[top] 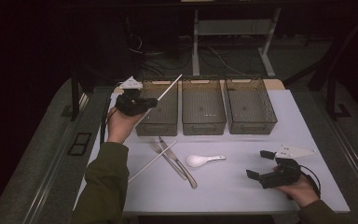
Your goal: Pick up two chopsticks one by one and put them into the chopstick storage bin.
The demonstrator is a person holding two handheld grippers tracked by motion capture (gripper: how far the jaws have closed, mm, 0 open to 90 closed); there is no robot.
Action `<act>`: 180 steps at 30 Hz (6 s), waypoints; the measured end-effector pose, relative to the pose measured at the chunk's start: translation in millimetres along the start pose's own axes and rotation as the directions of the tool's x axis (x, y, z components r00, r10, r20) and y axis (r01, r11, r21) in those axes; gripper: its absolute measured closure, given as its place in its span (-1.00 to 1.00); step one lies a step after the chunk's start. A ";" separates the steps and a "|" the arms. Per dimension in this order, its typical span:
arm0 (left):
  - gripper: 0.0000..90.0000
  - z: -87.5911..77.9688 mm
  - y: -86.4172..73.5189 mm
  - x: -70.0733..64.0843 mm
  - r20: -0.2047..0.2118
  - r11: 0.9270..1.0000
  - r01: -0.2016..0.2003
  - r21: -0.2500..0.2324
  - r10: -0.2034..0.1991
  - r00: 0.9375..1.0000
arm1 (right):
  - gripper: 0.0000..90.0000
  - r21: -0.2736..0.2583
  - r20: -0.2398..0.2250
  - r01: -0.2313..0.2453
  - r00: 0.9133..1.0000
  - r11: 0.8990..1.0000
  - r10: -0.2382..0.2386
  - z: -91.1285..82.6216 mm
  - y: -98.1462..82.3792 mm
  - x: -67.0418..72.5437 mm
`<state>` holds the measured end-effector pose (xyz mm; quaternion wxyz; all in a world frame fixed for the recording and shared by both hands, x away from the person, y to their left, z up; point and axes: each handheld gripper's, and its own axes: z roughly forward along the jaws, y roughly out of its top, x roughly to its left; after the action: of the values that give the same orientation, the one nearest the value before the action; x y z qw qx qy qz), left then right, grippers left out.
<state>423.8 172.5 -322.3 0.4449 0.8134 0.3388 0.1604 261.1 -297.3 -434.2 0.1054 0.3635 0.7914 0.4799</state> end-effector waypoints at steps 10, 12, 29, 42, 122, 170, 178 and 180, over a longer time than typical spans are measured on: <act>0.87 16.4 6.0 20.7 -0.015 0.999 0.035 -0.040 -0.036 0.999 | -0.97 -0.002 -0.002 0.001 1.000 1.000 -0.001 -0.2 0.0 -0.1; 0.87 21.3 6.3 23.6 -0.016 0.999 0.030 -0.037 -0.030 0.999 | -0.97 -0.003 -0.002 0.001 1.000 1.000 -0.001 -0.3 0.0 -0.1; 0.87 55.5 -8.8 41.3 -0.069 0.996 0.084 0.013 -0.083 0.994 | -0.97 -0.003 -0.009 0.001 1.000 1.000 -0.001 -0.8 -0.1 -0.1; 0.86 66.7 -24.9 47.5 -0.099 0.986 0.140 0.086 -0.131 0.986 | -0.97 -0.004 -0.011 0.000 1.000 1.000 0.000 -1.1 -0.2 0.0; -0.27 -22.1 -46.5 -55.1 0.071 0.998 -0.030 0.055 0.026 0.997 | -0.97 -0.008 -0.008 -0.003 1.000 1.000 0.003 -2.1 -0.2 1.1; 0.55 -16.4 -144.7 -72.2 0.070 0.960 -0.030 0.278 0.010 0.997 | -0.97 -0.002 -0.005 0.017 1.000 1.000 -0.017 -3.1 -0.5 4.9; 0.64 -15.0 -148.1 -69.0 0.066 0.954 -0.014 0.299 -0.006 0.998 | -0.97 -0.003 -0.005 0.016 1.000 1.000 -0.016 -3.1 -0.4 5.2; 0.66 -14.4 -148.0 -69.4 0.066 0.950 -0.021 0.311 0.000 0.998 | -0.97 -0.003 -0.005 0.019 1.000 1.000 -0.019 -3.1 -0.4 5.1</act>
<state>305.4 188.6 -434.8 0.3211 0.8799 0.3408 0.0809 255.6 -296.1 -432.0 0.1085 0.3548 0.7944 0.4809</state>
